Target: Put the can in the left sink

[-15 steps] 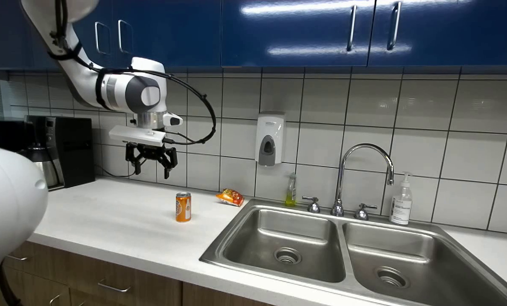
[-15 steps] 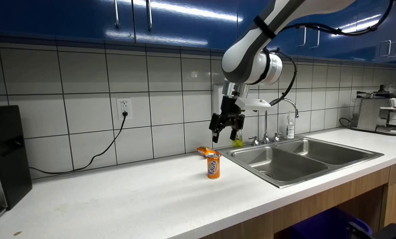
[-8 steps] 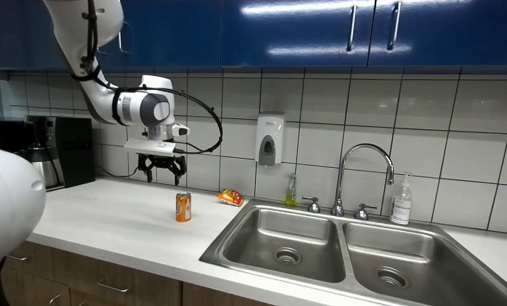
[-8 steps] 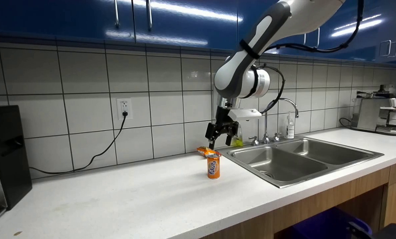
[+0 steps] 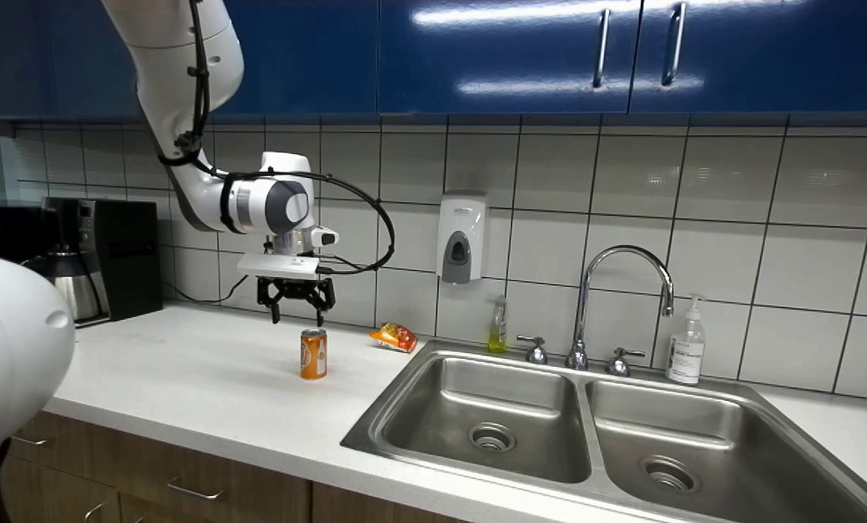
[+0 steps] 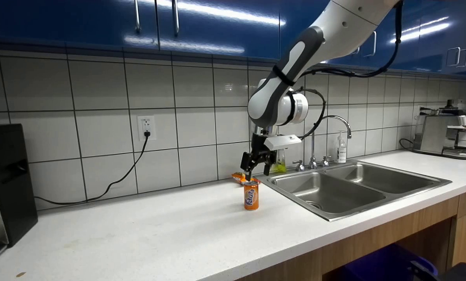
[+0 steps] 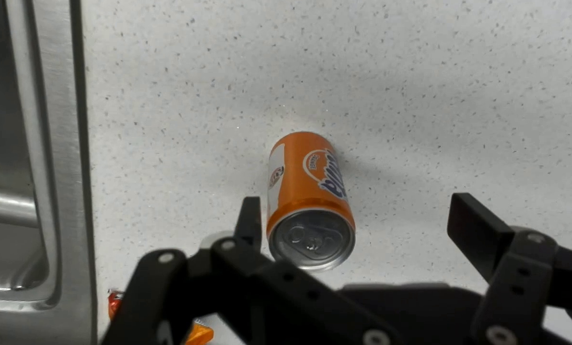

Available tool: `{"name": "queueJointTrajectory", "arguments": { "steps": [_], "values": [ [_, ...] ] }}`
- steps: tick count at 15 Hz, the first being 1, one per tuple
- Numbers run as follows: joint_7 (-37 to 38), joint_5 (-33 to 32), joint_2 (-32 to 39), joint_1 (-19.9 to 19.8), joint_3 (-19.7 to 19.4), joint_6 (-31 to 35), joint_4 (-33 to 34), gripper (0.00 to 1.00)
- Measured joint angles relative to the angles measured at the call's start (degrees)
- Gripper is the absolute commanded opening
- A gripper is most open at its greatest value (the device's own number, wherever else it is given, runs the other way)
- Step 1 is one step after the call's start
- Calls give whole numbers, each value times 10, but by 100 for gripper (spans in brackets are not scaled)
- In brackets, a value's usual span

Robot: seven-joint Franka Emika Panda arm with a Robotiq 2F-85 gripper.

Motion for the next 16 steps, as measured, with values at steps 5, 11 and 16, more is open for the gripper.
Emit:
{"name": "queueJointTrajectory", "arguments": {
  "steps": [5,11,16],
  "values": [
    [12,-16,41,0,0,0,36,100],
    [16,-27,75,0,-1,0,71,100],
    [24,-40,98,-1,-3,0,92,100]
  ]
}}
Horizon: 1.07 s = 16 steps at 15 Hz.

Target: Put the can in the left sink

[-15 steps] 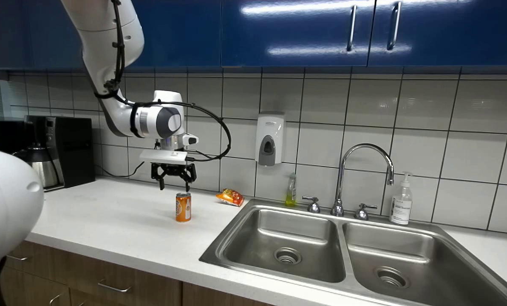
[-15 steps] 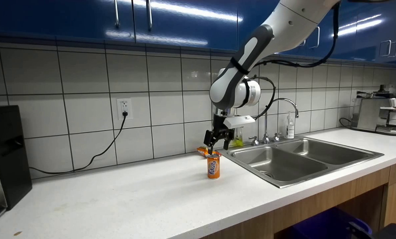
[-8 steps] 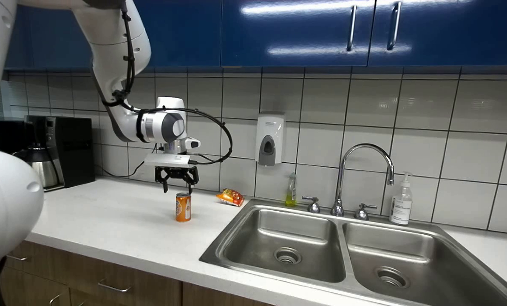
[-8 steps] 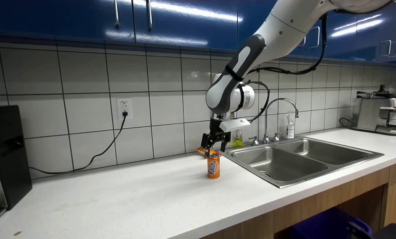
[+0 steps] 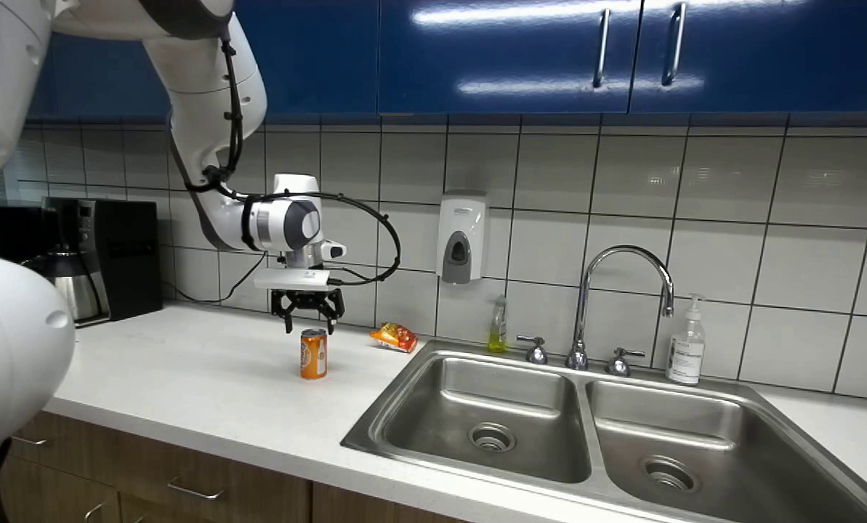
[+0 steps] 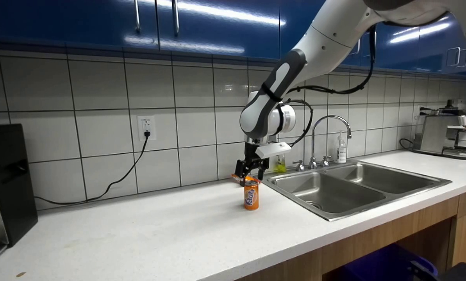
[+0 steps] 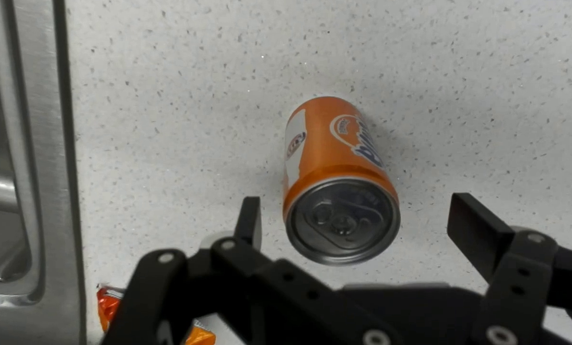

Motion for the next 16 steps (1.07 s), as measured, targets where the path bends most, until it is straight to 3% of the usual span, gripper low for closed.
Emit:
{"name": "queueJointTrajectory", "arguments": {
  "steps": [12,13,14,16],
  "values": [
    [15,-20,50,0,-8,-2,32,100],
    [15,-20,53,0,-8,-2,34,75],
    [15,-20,56,0,-8,-2,36,74],
    [15,-20,58,0,-7,-2,40,58]
  ]
}}
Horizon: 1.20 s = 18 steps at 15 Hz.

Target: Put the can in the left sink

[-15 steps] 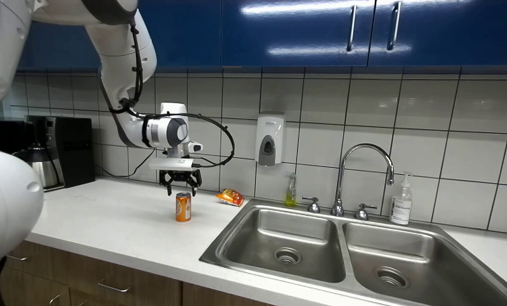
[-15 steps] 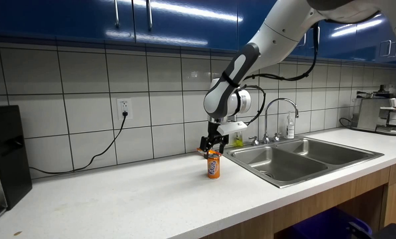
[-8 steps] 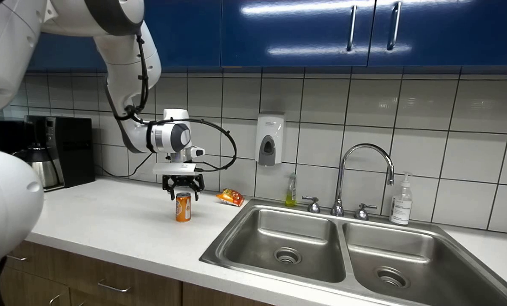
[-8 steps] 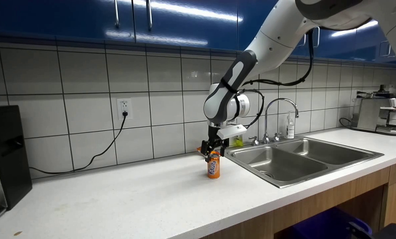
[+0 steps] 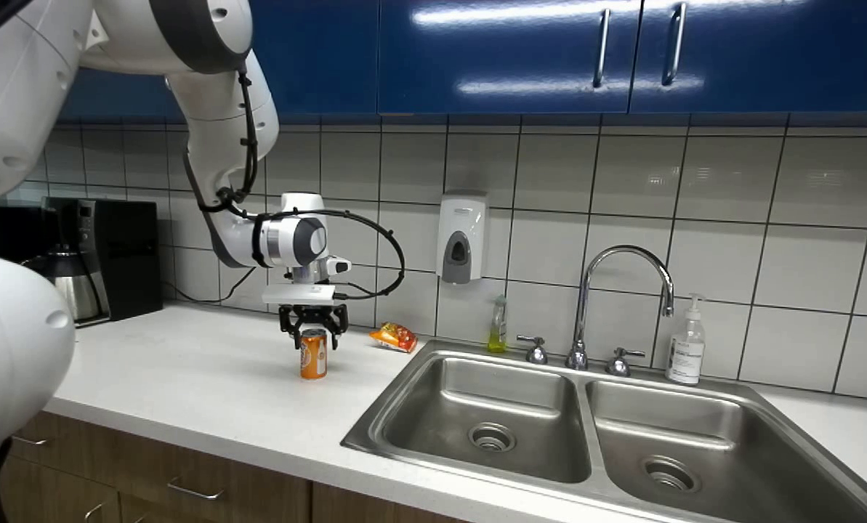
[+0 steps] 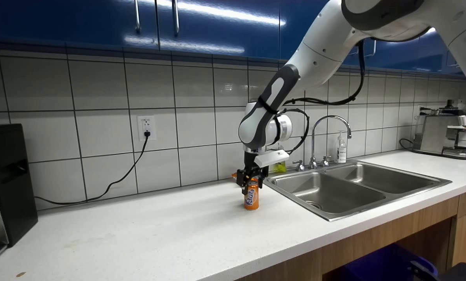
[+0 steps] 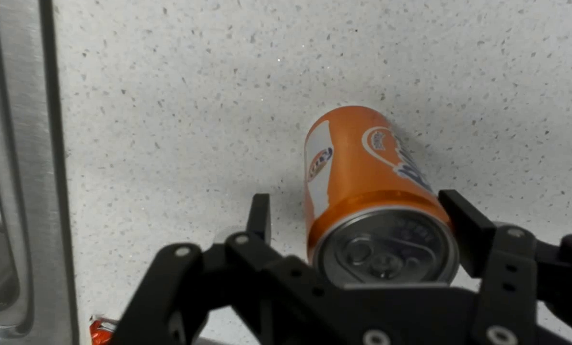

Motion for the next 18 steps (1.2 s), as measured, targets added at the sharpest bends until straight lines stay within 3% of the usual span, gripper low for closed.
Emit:
{"name": "queueJointTrajectory", "arguments": {
  "steps": [2,3,13,18],
  "values": [
    [0,0,1,0,1,0,2,42],
    [0,0,1,0,1,-1,3,38],
    [6,5,2,1,6,-10,8,38],
    [6,17,-20,0,21,-52,22,38]
  ]
}}
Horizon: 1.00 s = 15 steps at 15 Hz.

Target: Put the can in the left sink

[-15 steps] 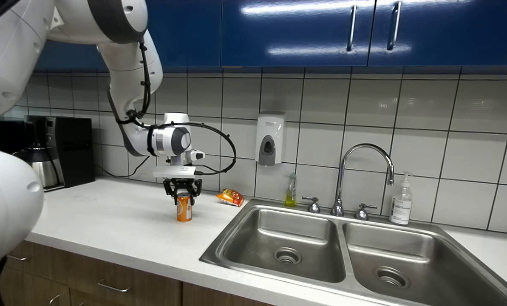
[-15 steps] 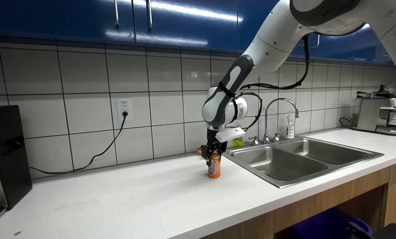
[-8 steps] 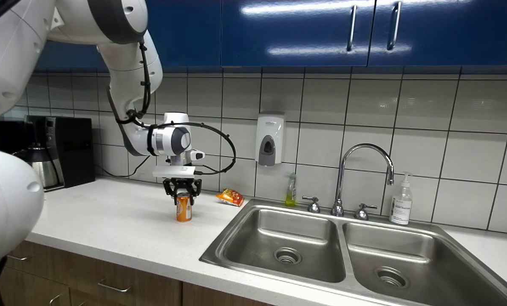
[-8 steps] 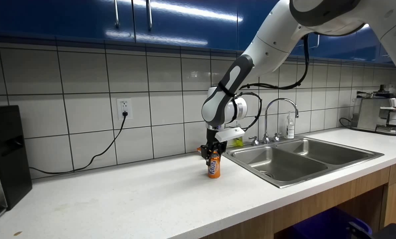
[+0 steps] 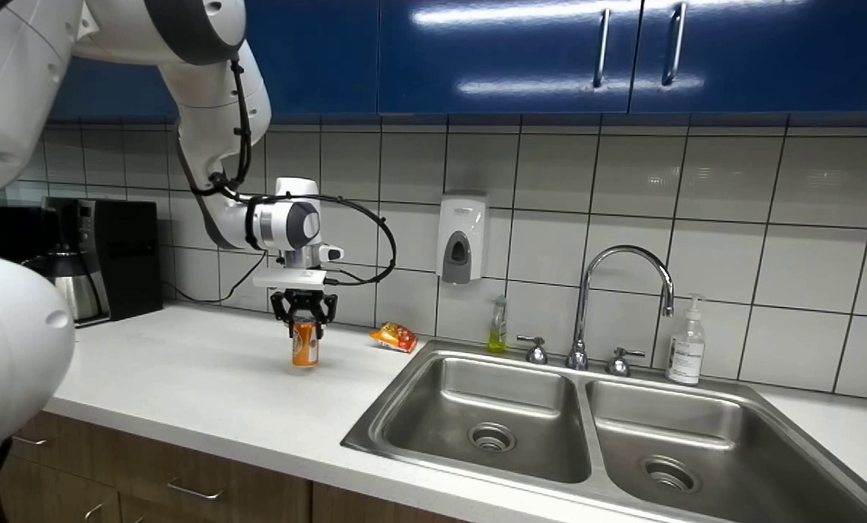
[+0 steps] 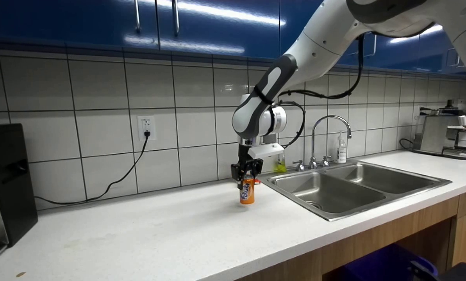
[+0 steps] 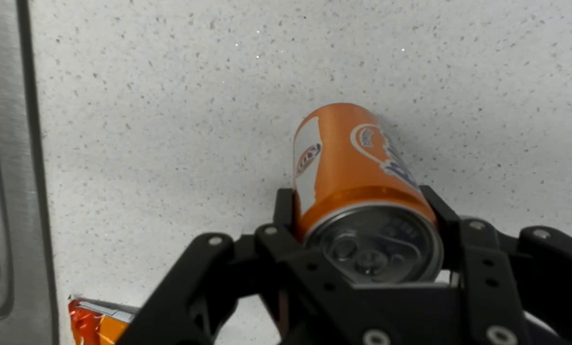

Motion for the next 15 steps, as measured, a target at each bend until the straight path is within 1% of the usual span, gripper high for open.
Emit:
{"name": "queueJointTrajectory", "arguments": {
  "steps": [4,8,9,15],
  "values": [
    [0,30,-29,-4,11,-24,3,38],
    [0,43,-48,-9,11,-33,3,38],
    [0,43,-50,-10,11,-33,3,63],
    [0,43,-42,-10,12,-32,2,63]
  ]
}}
